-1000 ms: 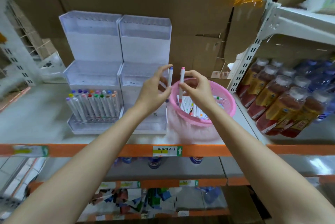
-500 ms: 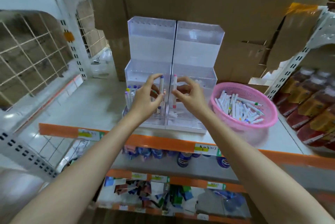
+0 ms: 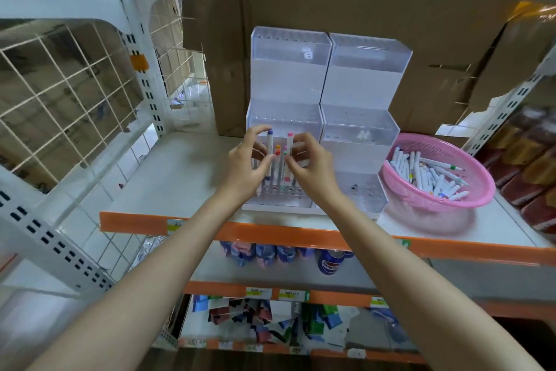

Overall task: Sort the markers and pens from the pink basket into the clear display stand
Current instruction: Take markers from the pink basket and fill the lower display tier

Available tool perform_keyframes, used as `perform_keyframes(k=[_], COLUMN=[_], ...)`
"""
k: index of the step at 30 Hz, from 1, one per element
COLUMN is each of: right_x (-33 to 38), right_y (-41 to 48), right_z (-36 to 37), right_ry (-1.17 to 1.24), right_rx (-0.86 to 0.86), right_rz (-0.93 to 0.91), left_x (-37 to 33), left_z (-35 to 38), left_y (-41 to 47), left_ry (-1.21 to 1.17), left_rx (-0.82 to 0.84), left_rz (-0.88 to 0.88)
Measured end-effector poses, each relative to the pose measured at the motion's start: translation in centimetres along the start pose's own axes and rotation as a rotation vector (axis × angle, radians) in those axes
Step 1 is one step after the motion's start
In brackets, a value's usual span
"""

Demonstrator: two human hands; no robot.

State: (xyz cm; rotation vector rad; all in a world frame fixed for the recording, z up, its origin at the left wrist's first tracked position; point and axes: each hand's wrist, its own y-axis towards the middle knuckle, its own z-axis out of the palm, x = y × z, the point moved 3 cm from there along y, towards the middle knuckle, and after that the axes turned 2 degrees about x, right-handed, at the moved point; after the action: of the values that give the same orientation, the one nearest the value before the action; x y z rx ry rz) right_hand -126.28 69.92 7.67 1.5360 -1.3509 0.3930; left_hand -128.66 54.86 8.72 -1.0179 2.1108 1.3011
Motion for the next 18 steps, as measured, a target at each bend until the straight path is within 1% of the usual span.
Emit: perform_keyframes(k=[5, 9, 14, 18], right_x=[0.3, 0.4, 0.8, 0.8], right_y=[0.2, 0.2, 0.3, 0.3], right_z=[1.0, 1.3, 1.5, 1.8], right_ry=[-0.03, -0.029, -0.014, -0.047], right_rx=[-0.043, -0.053, -0.025, -0.031], right_rz=[-0.043, -0.018, -0.049, -0.061], left_x=[0.3, 0.7, 1.1, 1.5], left_z=[-0.1, -0.2, -0.3, -0.2], left_y=[0.4, 1.0, 1.3, 1.2], left_ry=[0.048, 0.042, 0.128, 0.193], left_rx=[-0.013, -0.021, 0.019, 0.002], left_rz=[0.084, 0.089, 0.139, 0.133])
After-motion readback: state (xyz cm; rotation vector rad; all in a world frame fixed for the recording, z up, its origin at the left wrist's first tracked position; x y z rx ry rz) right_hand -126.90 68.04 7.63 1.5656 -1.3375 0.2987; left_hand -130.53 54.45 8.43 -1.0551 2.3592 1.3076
